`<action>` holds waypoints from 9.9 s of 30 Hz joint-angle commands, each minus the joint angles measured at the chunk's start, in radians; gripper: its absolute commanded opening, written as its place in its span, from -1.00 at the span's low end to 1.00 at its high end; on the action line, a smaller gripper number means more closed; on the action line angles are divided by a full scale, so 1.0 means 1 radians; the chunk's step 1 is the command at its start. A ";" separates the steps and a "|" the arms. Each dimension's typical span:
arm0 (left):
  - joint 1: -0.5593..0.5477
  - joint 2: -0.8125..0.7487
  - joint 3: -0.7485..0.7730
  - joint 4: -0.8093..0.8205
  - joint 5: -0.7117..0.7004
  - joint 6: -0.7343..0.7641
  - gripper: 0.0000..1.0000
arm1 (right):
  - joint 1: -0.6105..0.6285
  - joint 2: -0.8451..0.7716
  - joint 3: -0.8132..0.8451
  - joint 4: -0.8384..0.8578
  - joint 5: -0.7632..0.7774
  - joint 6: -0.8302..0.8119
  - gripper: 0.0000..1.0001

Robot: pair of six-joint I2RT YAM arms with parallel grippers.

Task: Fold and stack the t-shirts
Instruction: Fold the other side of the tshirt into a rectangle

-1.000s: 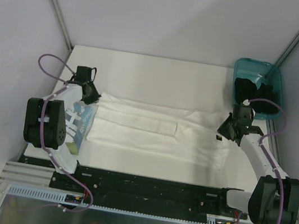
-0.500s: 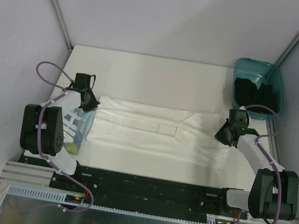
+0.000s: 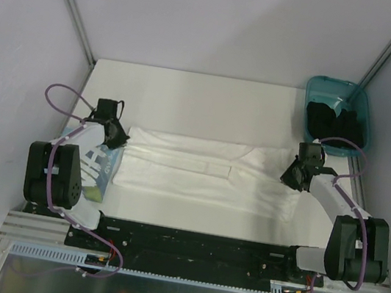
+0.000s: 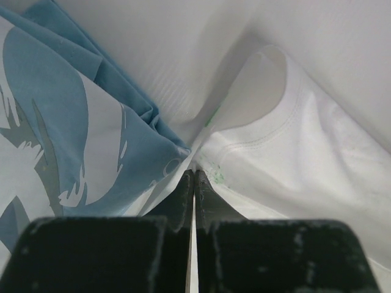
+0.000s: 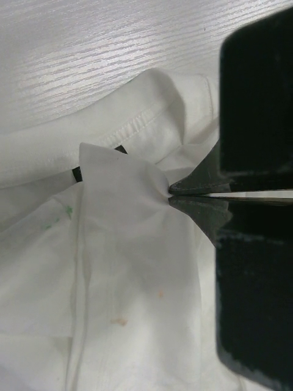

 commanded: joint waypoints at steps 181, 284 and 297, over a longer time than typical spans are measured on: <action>-0.815 0.604 0.785 0.250 0.402 0.005 -1.00 | -0.135 -0.175 0.016 0.018 -0.068 0.050 -1.00; -0.568 0.114 0.211 0.162 0.332 0.020 -0.14 | -0.042 -0.054 0.060 0.172 0.068 0.190 -0.20; -0.490 0.126 0.167 0.134 0.325 -0.007 -0.17 | -0.070 0.226 0.082 0.392 0.056 0.116 -0.11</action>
